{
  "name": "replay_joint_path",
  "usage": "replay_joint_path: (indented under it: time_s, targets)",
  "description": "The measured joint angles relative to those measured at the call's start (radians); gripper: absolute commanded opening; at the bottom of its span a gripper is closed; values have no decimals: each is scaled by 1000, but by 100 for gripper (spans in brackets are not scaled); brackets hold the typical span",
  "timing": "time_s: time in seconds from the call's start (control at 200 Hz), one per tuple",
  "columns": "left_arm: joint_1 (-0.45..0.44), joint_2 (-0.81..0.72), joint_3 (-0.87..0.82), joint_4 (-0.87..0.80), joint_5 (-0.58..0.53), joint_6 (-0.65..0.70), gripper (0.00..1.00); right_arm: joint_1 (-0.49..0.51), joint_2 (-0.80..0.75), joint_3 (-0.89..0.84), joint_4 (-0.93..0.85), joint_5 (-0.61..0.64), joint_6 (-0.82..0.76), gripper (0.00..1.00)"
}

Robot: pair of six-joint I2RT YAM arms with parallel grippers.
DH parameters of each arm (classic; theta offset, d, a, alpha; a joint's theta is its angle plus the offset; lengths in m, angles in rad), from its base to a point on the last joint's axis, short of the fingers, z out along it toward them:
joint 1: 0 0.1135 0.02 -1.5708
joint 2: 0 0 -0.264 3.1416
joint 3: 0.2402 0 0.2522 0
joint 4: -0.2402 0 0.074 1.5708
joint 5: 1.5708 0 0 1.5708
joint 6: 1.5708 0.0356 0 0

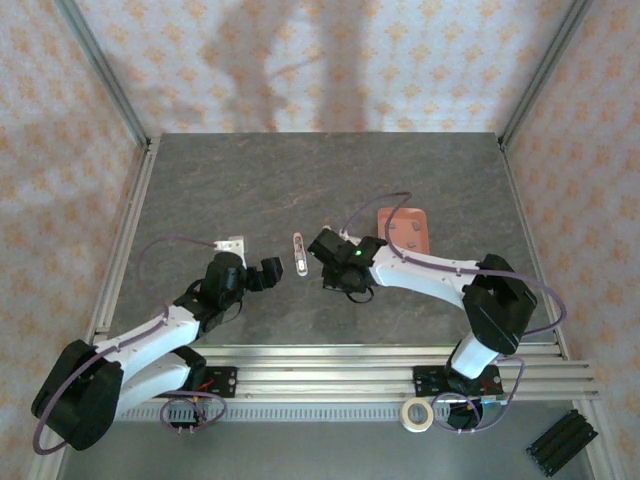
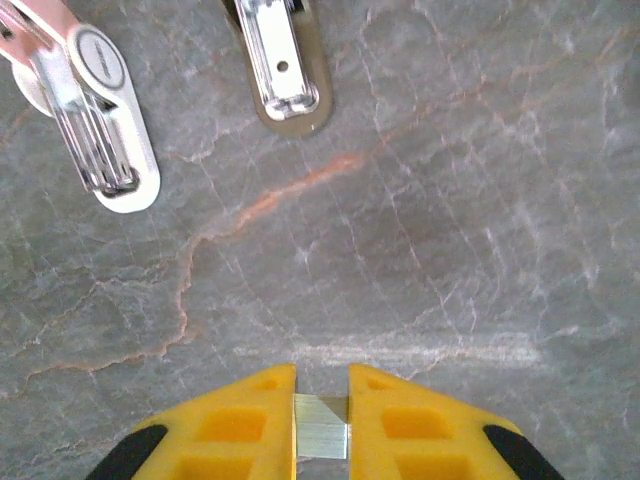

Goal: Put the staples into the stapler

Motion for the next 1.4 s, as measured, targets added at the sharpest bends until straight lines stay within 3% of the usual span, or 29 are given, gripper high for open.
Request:
replay_joint_path:
  time_s: [0.52, 0.791, 1.396]
  targets:
    - [0, -16, 18, -2, -68, -50, 98, -67, 0, 8, 63, 37, -311, 17]
    - [0, 2, 38, -18, -103, -50, 98, -96, 102, 70, 129, 34, -429, 17]
    - [0, 43, 81, -52, -156, -42, 99, -163, 233, 143, 208, -14, -507, 16]
